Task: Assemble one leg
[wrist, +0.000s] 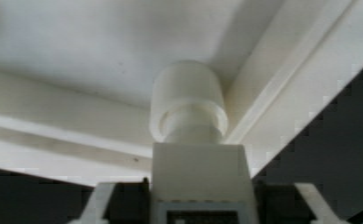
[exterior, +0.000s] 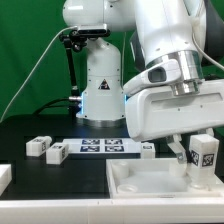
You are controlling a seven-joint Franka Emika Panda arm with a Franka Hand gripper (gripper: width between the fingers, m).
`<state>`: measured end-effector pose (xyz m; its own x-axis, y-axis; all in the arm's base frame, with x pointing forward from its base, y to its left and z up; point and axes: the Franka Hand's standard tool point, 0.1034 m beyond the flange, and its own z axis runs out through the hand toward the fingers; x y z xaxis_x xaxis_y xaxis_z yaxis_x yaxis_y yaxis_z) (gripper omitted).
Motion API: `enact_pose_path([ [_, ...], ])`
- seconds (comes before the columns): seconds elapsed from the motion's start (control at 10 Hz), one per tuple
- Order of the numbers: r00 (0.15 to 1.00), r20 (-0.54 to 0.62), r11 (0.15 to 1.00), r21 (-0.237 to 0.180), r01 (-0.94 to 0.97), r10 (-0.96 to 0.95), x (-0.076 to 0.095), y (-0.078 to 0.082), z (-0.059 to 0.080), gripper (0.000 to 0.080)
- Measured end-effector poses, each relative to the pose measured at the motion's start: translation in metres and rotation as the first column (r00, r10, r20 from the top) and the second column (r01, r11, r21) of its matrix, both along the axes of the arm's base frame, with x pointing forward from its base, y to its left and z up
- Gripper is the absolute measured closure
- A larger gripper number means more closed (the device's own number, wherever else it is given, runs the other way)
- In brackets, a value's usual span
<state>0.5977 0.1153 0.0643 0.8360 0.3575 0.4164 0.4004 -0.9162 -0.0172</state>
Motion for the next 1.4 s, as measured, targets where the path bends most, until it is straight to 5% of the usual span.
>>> enact_pose_path([
  [0.7, 0.998, 0.051, 1.0, -0.008, 0.02, -0.019, -0.0032, -0.0049, -0.01, 0.0511],
  [0.9, 0.998, 0.051, 1.0, -0.008, 0.02, -0.019, -0.0032, -0.0051, -0.01, 0.0207],
  [1.4, 0.998, 0.052, 1.0, -0.008, 0.02, -0.02, -0.0028, -0.0051, -0.0091, 0.0152],
])
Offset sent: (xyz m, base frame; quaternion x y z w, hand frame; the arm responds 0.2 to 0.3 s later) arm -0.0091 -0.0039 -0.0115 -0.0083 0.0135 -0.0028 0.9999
